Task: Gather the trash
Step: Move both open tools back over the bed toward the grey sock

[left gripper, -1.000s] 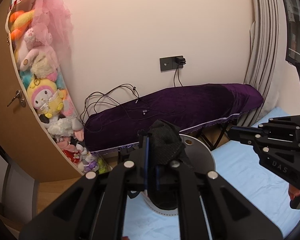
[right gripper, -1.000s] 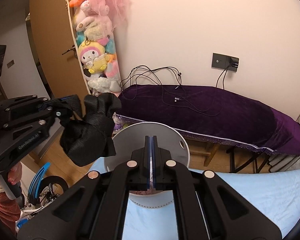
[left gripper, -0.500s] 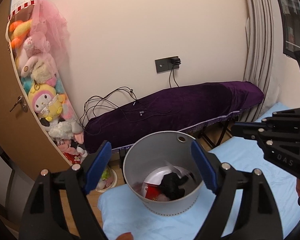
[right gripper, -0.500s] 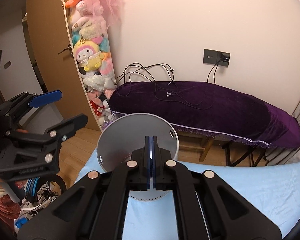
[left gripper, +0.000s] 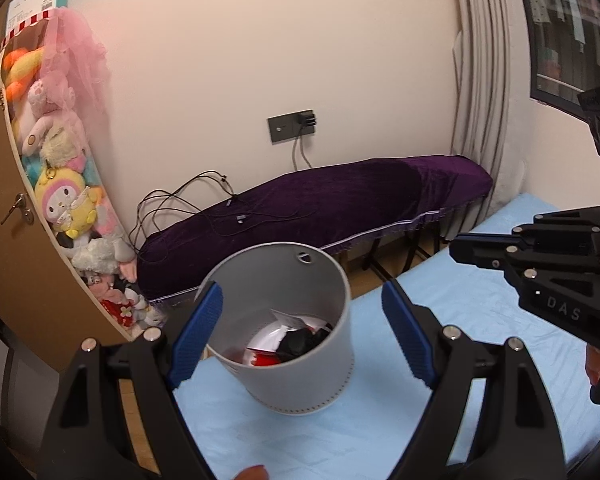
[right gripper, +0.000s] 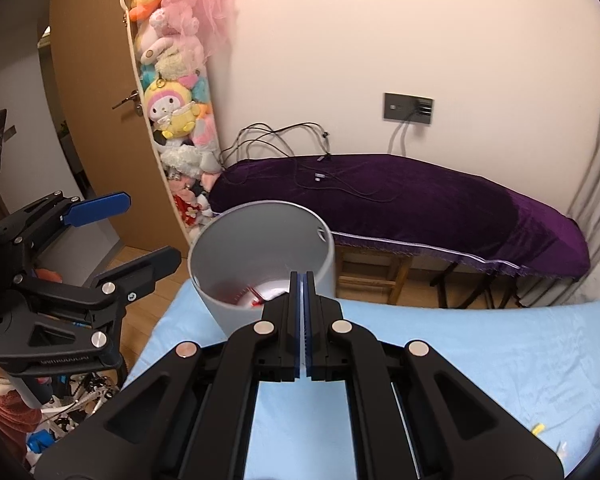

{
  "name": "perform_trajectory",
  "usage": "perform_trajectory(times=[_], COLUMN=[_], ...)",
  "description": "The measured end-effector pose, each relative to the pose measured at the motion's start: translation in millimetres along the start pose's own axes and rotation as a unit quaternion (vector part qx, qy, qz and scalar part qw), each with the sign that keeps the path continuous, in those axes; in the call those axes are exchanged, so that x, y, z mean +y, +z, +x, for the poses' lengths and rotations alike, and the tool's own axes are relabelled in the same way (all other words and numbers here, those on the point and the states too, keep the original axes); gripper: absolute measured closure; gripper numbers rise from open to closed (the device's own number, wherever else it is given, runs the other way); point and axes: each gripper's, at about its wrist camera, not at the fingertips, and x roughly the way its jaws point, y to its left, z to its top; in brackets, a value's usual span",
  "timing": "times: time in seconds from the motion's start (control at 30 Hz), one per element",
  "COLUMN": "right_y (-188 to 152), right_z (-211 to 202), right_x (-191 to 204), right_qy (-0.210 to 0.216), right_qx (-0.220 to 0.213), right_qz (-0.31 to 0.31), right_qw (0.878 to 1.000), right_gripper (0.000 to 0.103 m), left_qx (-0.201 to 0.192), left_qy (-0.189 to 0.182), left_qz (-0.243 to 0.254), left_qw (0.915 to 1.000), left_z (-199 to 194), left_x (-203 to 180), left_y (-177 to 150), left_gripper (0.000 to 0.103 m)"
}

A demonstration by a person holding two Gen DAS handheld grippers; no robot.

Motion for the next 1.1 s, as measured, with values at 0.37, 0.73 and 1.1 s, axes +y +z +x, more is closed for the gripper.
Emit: perform_trajectory(times=[0.37,0.73,1.1], right_y=[-108.0,-231.0,-380.4], right_z=[-87.6,-205.2,-332.0], right_x=[-53.8,-143.1,-247.9], right_qy=[-0.115,-0.256,-0.399], right_qx=[-0.024,-0.035,-0.017], right_qz=[0.056,0.141,0.250], right_qw=[0.992,0.956,0.882], right_gripper=[0.078,0.078,0.078], left_qx=[0.010,0.029,0.042], left_qy=[-0.077,-0.189,-0.295], left_qz=[0.044,0.103,0.171], left_qw=[0.9960,0.9761,0.9393], left_z=[-2.0,-3.9,-27.3], left_x=[-104.5,-256.2,-423.2], left_y=[-35.5,-61.9,-89.1], left_gripper=[0.021,0.021,0.021])
